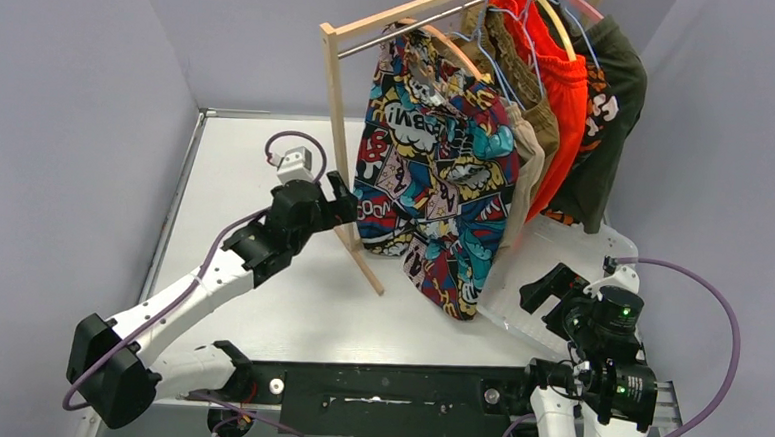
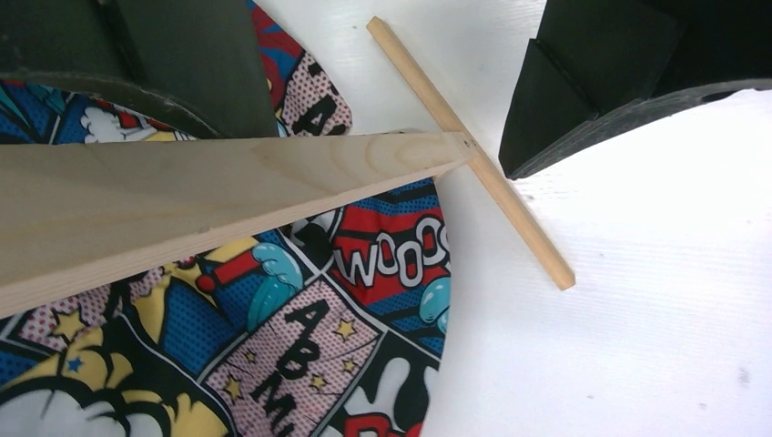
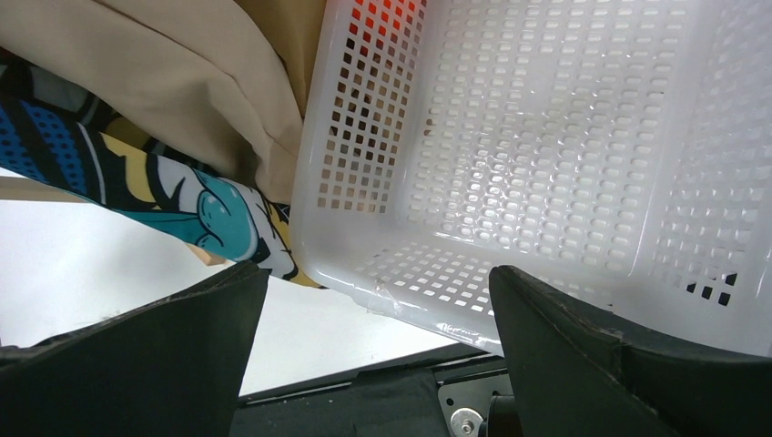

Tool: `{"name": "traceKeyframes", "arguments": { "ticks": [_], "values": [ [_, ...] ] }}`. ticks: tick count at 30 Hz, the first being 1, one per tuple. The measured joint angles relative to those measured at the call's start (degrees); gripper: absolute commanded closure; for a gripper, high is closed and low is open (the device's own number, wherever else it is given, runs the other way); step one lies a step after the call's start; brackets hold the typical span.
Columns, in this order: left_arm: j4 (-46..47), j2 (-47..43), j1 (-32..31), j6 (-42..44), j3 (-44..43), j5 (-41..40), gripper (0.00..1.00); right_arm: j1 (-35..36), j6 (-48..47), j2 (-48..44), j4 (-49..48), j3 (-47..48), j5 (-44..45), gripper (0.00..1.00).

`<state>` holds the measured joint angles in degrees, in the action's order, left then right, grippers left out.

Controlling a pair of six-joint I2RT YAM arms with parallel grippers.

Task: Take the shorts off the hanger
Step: Adjust the clothes rod at the center of the board.

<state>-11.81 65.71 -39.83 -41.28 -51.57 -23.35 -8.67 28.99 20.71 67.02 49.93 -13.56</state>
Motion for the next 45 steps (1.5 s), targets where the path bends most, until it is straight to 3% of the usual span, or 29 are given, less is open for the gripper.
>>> {"name": "traceKeyframes", "arguments": {
  "ticks": [8, 17, 24, 29, 38, 45],
  "values": [
    [2.4, 2.4, 16.3, 2.4, -0.7, 9.1, 0.09, 0.0, -0.5, 0.0, 0.5, 0.2, 0.3, 0.02],
    [2.5, 12.0, 27.3, 6.6, -8.4, 15.8, 0.05, 0.0, -1.7, 0.0, 1.4, 0.3, 0.6, 0.02],
    [2.1, 20.5, 39.2, 8.2, -16.0, 25.6, 0.04, 0.0, -2.6, 0.0, 3.1, 1.2, 0.7, 0.02],
    [-1.3, 23.3, 41.1, 8.4, -19.1, 27.5, 0.04, 0.0, -2.7, 0.4, 3.8, 1.2, 0.8, 0.02],
    [-0.7, 10.4, 41.4, 2.6, 4.8, 29.0, 0.04, 0.0, -2.6, 5.0, 3.6, -1.4, -1.4, 0.02],
    [2.7, 12.5, 38.7, 0.9, 7.6, 29.8, 0.08, 0.0, -2.6, 8.0, 2.5, -5.1, -5.1, 0.02]
  ]
}}
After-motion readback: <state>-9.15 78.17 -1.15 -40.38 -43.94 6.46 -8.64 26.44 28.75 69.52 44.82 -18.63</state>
